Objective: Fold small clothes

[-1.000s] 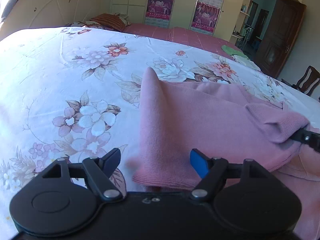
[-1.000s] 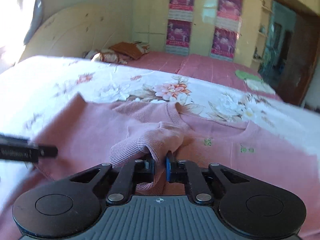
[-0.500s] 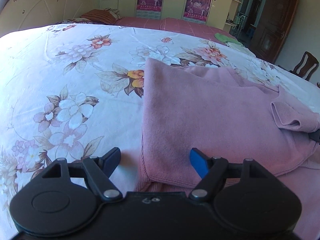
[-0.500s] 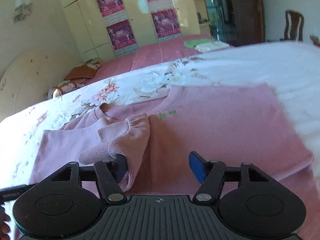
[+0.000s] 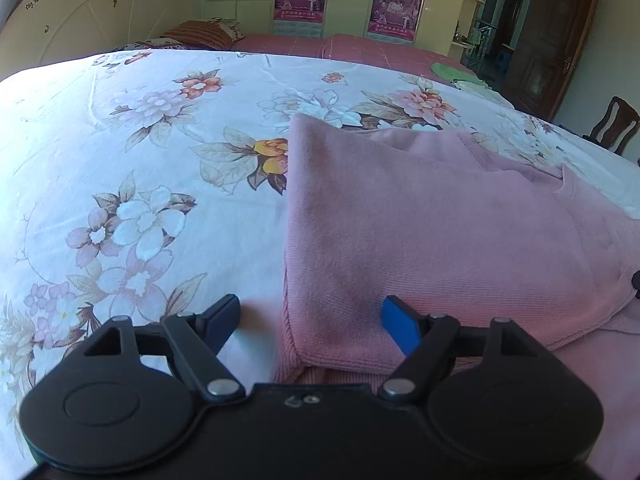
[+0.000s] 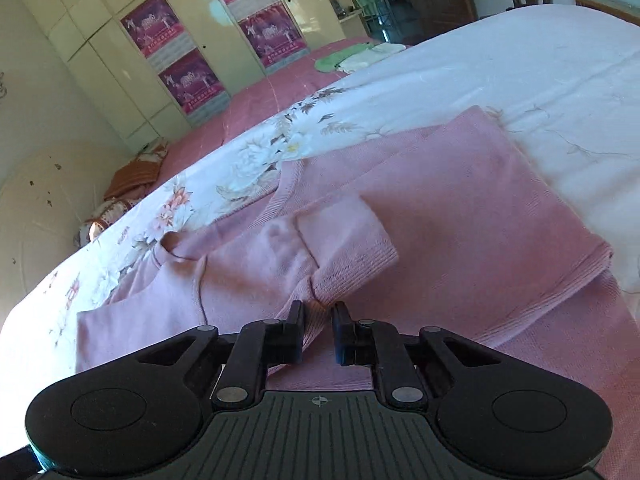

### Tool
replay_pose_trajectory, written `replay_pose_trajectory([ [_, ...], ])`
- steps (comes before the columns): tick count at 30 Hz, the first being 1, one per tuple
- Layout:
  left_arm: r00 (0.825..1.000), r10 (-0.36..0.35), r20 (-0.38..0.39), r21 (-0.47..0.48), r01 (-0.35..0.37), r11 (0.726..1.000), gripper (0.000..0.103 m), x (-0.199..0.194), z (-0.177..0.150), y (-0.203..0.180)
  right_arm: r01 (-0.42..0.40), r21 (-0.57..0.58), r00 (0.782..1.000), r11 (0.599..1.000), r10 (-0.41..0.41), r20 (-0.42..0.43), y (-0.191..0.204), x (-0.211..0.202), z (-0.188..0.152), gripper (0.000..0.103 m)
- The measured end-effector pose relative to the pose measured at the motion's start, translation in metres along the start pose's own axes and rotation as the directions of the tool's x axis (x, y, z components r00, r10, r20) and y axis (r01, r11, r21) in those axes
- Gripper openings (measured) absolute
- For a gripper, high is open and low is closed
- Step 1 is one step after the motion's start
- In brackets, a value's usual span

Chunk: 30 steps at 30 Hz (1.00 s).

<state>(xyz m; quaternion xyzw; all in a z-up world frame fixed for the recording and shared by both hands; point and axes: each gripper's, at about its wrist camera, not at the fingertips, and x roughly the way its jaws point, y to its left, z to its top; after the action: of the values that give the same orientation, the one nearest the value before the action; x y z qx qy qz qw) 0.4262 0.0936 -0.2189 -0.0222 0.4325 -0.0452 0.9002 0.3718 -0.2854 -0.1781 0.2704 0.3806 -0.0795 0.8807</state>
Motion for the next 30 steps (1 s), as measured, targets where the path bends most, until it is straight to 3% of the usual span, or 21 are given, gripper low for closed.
replay_pose_trajectory([
  [3,1.0,-0.02,0.001,-0.03,0.02,0.999,0.078,-0.002,0.004,0.004,-0.025,-0.011,1.0,1.0,0.025,0.003,-0.003,-0.002,0.006,0.021],
  [4,1.0,-0.025,0.002,-0.041,0.025,0.999,0.078,-0.002,0.006,0.005,-0.03,-0.001,1.0,1.0,0.03,0.004,-0.007,-0.001,0.009,0.04],
  [5,1.0,-0.026,0.005,-0.053,0.026,0.998,0.078,-0.001,0.01,0.007,-0.034,0.013,0.999,0.999,0.034,0.009,-0.009,0.0,0.011,0.065],
  [6,1.0,-0.022,0.009,-0.065,0.023,0.998,0.078,0.0,0.013,0.009,-0.045,0.019,0.999,0.999,0.045,0.019,-0.011,0.0,0.012,0.072],
  [9,1.0,-0.019,0.01,-0.088,0.02,0.996,0.078,0.008,0.025,0.014,-0.083,0.026,0.997,0.996,0.083,0.008,-0.013,0.008,0.015,0.073],
  [12,1.0,0.005,0.016,-0.094,-0.004,0.996,0.077,0.018,0.036,0.017,0.008,0.033,0.999,0.999,-0.009,0.033,-0.017,0.014,0.019,0.073],
  [13,1.0,0.007,0.016,-0.101,-0.005,0.995,0.077,0.02,0.04,0.019,0.029,0.028,0.999,0.999,-0.03,0.042,-0.019,0.016,0.021,0.072],
  [14,1.0,0.005,0.012,-0.107,-0.004,0.994,0.076,0.024,0.043,0.021,0.032,0.02,0.999,0.999,-0.033,0.032,-0.02,0.018,0.021,0.054],
  [16,1.0,0.006,0.01,-0.104,-0.005,0.995,0.075,0.029,0.047,0.021,0.02,0.011,1.0,1.0,-0.02,0.001,-0.021,0.021,0.019,0.027],
  [19,1.0,-0.004,0.025,-0.083,0.006,0.997,0.068,0.033,0.052,0.019,-0.004,-0.017,1.0,1.0,0.004,-0.011,-0.02,0.012,0.017,0.011],
  [22,1.0,-0.012,0.029,-0.072,0.014,0.997,0.065,0.037,0.056,0.017,-0.014,-0.067,0.999,0.998,0.016,0.029,-0.018,-0.012,0.016,0.009],
  [24,1.0,-0.008,0.03,-0.07,0.01,0.998,0.069,0.04,0.059,0.016,0.084,-0.131,0.994,0.988,-0.073,0.082,-0.019,-0.022,0.011,0.002],
  [25,1.0,-0.008,0.026,-0.068,0.01,0.998,0.071,0.043,0.06,0.016,0.116,-0.151,0.993,0.982,-0.11,0.048,-0.025,-0.014,0.008,0.002],
  [27,1.0,-0.009,0.028,-0.06,0.01,0.998,0.075,0.047,0.062,0.015,0.079,-0.119,0.996,0.99,-0.082,-0.022,-0.034,-0.004,0.005,0.002],
  [30,1.0,-0.007,0.03,-0.049,0.008,0.999,0.077,0.05,0.066,0.014,0.063,-0.097,0.997,0.993,-0.059,0.04,-0.032,-0.011,0.011,0.007],
])
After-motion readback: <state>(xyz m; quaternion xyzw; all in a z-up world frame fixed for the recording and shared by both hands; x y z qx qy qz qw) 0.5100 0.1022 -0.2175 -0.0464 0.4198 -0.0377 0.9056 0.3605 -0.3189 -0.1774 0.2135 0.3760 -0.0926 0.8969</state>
